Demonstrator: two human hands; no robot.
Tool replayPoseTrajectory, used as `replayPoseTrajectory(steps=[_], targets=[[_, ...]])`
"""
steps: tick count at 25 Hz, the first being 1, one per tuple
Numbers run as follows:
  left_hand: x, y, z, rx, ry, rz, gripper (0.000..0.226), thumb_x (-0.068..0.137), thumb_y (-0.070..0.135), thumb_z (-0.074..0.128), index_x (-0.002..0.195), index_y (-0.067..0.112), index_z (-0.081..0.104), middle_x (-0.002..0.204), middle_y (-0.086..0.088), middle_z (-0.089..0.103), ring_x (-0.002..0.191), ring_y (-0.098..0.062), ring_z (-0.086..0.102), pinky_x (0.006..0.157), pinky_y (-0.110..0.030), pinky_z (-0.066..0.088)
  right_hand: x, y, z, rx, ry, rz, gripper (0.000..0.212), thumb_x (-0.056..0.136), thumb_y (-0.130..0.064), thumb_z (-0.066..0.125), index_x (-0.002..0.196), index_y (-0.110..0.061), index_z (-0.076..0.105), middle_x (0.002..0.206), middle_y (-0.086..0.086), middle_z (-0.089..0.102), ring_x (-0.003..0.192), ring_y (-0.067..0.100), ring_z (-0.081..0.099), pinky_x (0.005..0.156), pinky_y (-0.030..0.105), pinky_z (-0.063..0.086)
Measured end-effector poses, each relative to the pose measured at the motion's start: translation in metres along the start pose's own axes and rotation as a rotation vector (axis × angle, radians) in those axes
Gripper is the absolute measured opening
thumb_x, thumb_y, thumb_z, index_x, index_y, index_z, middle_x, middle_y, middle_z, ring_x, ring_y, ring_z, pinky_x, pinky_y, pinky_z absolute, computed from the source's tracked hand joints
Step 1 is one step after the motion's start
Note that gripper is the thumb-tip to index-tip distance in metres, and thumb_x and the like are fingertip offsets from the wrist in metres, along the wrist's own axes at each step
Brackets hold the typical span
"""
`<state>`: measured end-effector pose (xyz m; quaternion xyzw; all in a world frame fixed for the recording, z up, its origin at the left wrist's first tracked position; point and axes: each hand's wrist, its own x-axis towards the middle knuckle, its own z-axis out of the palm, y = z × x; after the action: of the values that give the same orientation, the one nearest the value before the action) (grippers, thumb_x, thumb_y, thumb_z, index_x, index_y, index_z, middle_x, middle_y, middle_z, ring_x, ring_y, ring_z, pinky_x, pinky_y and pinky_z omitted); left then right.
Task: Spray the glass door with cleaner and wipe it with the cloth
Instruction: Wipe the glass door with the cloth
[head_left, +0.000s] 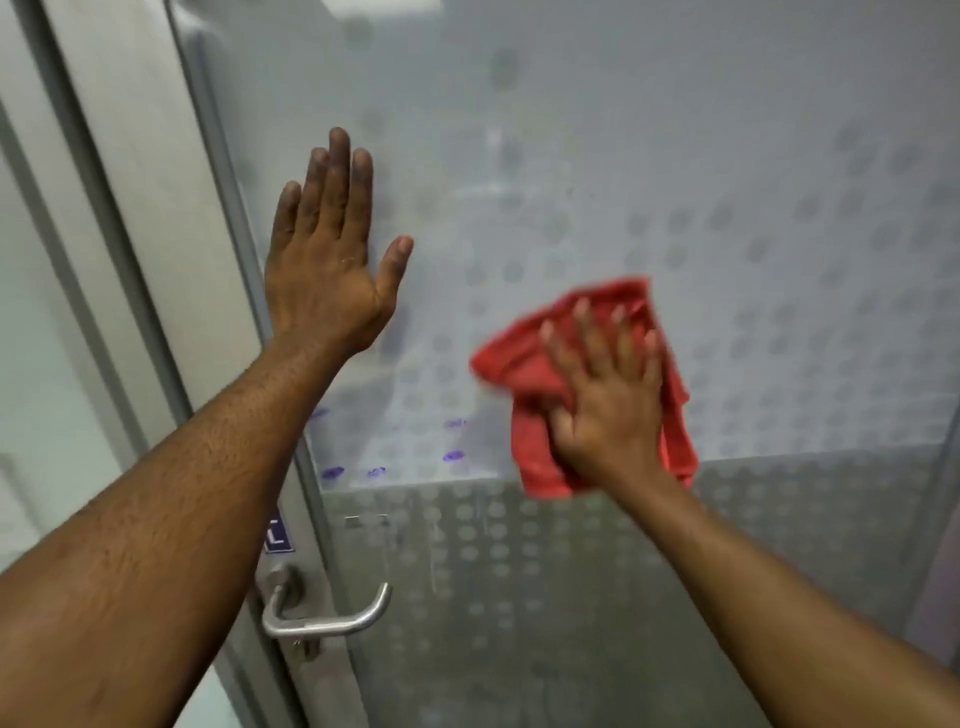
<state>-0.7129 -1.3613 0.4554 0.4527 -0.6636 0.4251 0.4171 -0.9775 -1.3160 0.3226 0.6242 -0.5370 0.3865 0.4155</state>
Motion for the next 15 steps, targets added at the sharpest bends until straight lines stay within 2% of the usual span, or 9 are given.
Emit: replayPoseTrajectory(steps=[1,2,3,5,7,9,11,13,15], targets=[[-0.005,-0.013,0.000,0.016,-0.004,-0.018,0.070,0.103,0.053,0.021,0.158,0.013,0.002,0.166,-0.010,0.004,0.153,-0.022,0.002,0.124,-0.040,0.003,0.036,-0.010,-0.009,0.047,0.073,0.178,0.071,0.086,-0.047,0.055,0.151,-0.036,0.029,0.162,0.002,0.020,0.149,0.034,0.015,0.118,0.055,0.009],[-0.009,-0.025,0.000,0.026,-0.007,-0.030,0.069,0.103,0.052,0.021,0.158,0.013,0.002,0.166,-0.010,0.004,0.153,-0.022,0.002,0.124,-0.042,0.004,0.069,-0.025,-0.016,0.083,0.125,0.282,0.066,0.091,-0.048,0.049,0.152,-0.035,0.029,0.162,0.003,0.020,0.150,0.035,0.013,0.119,0.055,0.008],[-0.012,-0.034,0.000,0.033,-0.005,-0.036,0.069,0.103,0.052,0.021,0.158,0.013,0.002,0.166,-0.010,0.004,0.153,-0.022,0.002,0.124,-0.043,0.004,0.091,-0.044,-0.018,0.083,0.157,0.296,0.063,0.093,-0.049,0.043,0.152,-0.034,0.028,0.163,0.003,0.020,0.150,0.035,0.013,0.119,0.055,0.007],[-0.017,-0.052,0.000,0.050,0.002,-0.035,0.068,0.104,0.051,0.021,0.158,0.013,0.003,0.166,-0.010,0.005,0.153,-0.023,0.003,0.124,-0.044,0.004,0.093,-0.087,-0.006,0.062,0.124,0.070,0.061,0.095,-0.049,0.039,0.153,-0.033,0.028,0.163,0.001,0.020,0.150,0.032,0.013,0.119,0.054,0.005],[-0.022,-0.066,-0.001,0.057,0.001,-0.030,0.067,0.104,0.052,0.021,0.158,0.014,0.005,0.166,-0.010,0.007,0.153,-0.023,0.005,0.123,-0.043,0.004,0.036,-0.123,0.023,0.095,-0.010,-0.268,0.061,0.095,-0.045,0.046,0.152,-0.030,0.031,0.162,0.000,0.021,0.149,0.029,0.018,0.121,0.051,0.003],[-0.028,-0.078,-0.001,0.062,0.003,-0.017,0.066,0.104,0.051,0.021,0.158,0.015,0.007,0.166,-0.008,0.008,0.153,-0.022,0.005,0.123,-0.043,0.004,-0.043,-0.128,0.047,0.038,-0.194,-0.578,0.066,0.090,-0.039,0.057,0.151,-0.027,0.034,0.161,-0.001,0.021,0.147,0.027,0.020,0.121,0.045,-0.006],[-0.031,-0.088,0.000,0.066,0.002,0.018,0.065,0.104,0.051,0.021,0.158,0.017,0.008,0.166,-0.007,0.008,0.153,-0.021,0.005,0.123,-0.042,0.004,-0.085,-0.105,0.054,0.004,-0.321,-0.801,0.068,0.086,-0.035,0.056,0.151,-0.026,0.034,0.159,-0.005,0.025,0.145,0.021,0.023,0.121,0.040,-0.013],[-0.032,-0.093,0.001,0.050,0.003,0.056,0.064,0.105,0.050,0.021,0.158,0.018,0.008,0.166,-0.007,0.009,0.153,-0.021,0.006,0.123,-0.040,0.003,-0.068,-0.079,0.044,-0.010,-0.301,-0.844,0.070,0.083,-0.034,0.052,0.150,-0.027,0.034,0.156,-0.005,0.031,0.142,0.021,0.030,0.122,0.038,-0.008],[-0.032,-0.094,0.005,0.010,0.024,0.055,0.063,0.105,0.048,0.022,0.158,0.017,0.010,0.166,-0.009,0.011,0.153,-0.023,0.008,0.123,-0.038,0.005,-0.010,-0.075,0.025,-0.001,-0.153,-0.578,0.071,0.082,-0.032,0.051,0.150,-0.027,0.032,0.157,-0.003,0.027,0.143,0.025,0.033,0.122,0.043,0.005]])
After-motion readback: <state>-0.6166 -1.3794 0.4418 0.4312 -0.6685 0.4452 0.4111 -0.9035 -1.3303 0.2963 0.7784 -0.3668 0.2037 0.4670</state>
